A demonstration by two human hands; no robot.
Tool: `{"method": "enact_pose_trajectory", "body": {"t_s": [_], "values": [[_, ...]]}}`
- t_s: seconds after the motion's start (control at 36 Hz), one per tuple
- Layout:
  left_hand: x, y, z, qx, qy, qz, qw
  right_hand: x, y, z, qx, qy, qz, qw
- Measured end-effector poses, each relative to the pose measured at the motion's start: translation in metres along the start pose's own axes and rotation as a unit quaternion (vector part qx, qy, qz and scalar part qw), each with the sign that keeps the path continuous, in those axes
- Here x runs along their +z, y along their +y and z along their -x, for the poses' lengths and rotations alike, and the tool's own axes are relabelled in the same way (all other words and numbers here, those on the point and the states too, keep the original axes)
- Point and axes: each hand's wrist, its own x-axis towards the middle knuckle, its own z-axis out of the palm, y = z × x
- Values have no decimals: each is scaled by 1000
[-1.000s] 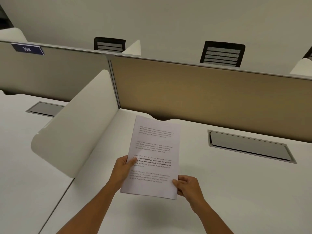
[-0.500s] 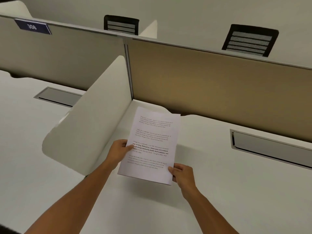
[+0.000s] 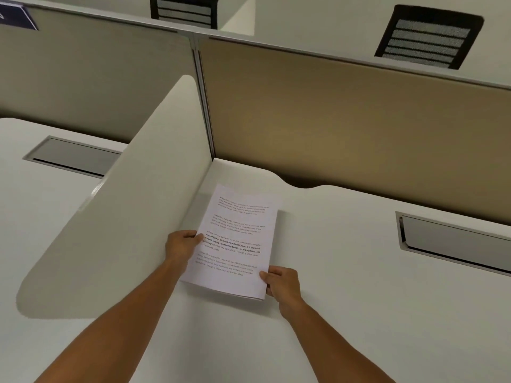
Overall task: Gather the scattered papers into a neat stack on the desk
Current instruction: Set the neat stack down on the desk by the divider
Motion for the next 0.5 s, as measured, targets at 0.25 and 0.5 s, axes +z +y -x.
{"method": "enact_pose_trajectory", "body": {"t_s": [0.25, 0.5], "values": [[11, -3, -30, -3, 24, -48, 999, 19, -3, -27, 38, 22, 29, 999], [13, -19, -38, 8, 29, -129, 991, 32, -1, -31, 42, 73, 122, 989]]}}
